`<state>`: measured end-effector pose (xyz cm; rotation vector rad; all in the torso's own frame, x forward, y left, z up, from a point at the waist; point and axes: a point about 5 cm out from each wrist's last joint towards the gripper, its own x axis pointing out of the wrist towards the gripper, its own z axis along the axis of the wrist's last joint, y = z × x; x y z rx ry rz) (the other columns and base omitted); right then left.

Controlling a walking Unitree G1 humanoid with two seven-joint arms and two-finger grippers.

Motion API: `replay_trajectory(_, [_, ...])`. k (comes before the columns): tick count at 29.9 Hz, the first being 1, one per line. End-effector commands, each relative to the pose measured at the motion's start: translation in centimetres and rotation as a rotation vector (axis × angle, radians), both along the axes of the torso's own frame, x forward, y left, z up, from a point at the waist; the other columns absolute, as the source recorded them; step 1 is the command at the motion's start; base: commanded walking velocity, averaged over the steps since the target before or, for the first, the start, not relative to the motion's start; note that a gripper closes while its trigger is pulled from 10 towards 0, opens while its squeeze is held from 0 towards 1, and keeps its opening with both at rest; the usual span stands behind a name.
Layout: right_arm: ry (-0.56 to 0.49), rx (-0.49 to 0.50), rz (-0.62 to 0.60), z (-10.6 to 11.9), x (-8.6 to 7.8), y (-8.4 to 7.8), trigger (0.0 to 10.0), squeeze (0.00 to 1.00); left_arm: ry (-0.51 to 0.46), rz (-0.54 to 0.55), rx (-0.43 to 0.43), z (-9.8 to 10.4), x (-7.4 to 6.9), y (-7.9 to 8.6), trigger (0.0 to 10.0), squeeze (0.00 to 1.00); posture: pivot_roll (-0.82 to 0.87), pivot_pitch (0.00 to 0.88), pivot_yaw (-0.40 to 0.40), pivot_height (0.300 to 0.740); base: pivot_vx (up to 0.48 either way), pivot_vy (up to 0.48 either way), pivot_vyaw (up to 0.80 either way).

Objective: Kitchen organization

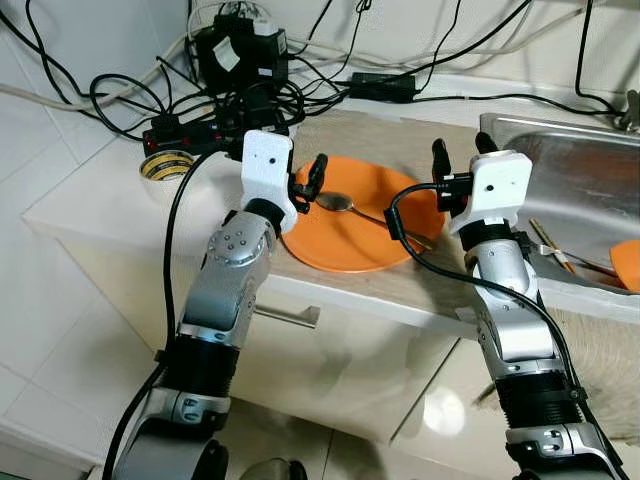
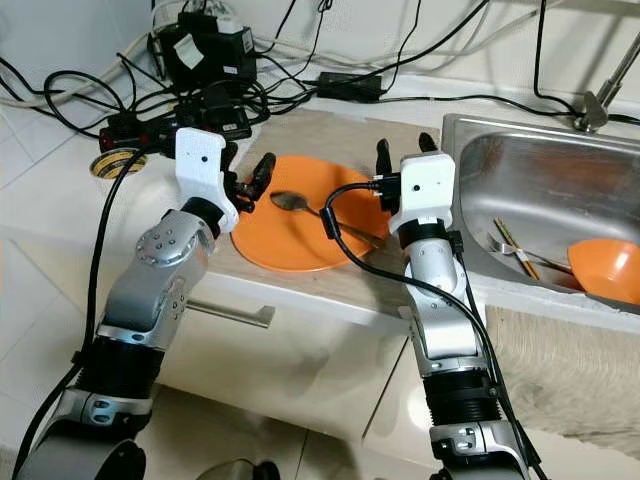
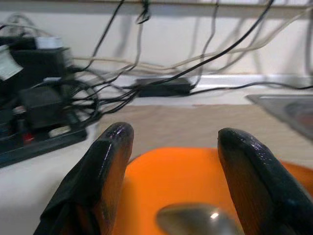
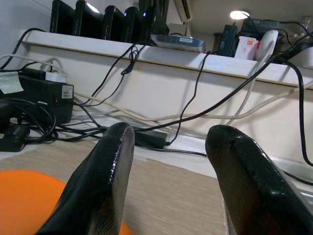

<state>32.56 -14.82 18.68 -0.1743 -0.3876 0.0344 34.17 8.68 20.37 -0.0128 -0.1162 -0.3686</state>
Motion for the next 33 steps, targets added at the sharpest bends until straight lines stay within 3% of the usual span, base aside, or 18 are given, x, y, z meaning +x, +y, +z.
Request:
replay_trajectory(1, [-0.029, 0.002, 0.004, 1.0, 0.1, 0.3, 10.0, 0.0, -0.036, -0.064, -0.007, 1.6, -0.1, -0.8, 10.0, 0.0, 0.02, 0.0, 0.041, 0.74, 0.0, 0.0, 0.0])
replay_trajectory(7, [-0.039, 0.002, 0.005, 1.3, 0.3, 0.5, 10.0, 0.0, 0.008, -0.177, 0.016, 1.5, -0.3, -1.8, 10.0, 0.0, 0.02, 0.0, 0.049, 0.74, 0.0, 0.0, 0.0])
replay_trajectory(9, [-0.057, 0.004, 0.0, 1.7, 0.2, 0.5, 10.0, 0.0, 0.096, -0.282, 0.065, 0.2, -0.7, -2.5, 10.0, 0.0, 0.02, 0.0, 0.057, 0.74, 0.0, 0.0, 0.0])
replay_trajectory(16, [-0.041, -0.001, -0.006, 1.4, -0.1, 0.3, 10.0, 0.0, 0.213, -0.357, 0.067, -1.3, -0.5, -3.0, 10.0, 0.0, 0.01, 0.0, 0.065, 0.74, 0.0, 0.0, 0.0])
replay_trajectory(26, [-0.036, -0.009, -0.008, 1.2, -0.2, 0.3, 10.0, 0.0, 0.222, -0.424, 0.06, -0.5, -0.4, -3.9, 10.0, 0.0, -0.01, 0.0, 0.072, 0.74, 0.0, 0.0, 0.0])
replay_trajectory(33, [-0.04, -0.015, -0.013, 1.2, -0.3, 0.3, 10.0, 0.0, 0.149, -0.463, 0.095, 0.6, -0.6, -5.4, 10.0, 0.0, -0.02, 0.0, 0.08, 0.74, 0.0, 0.0, 0.0])
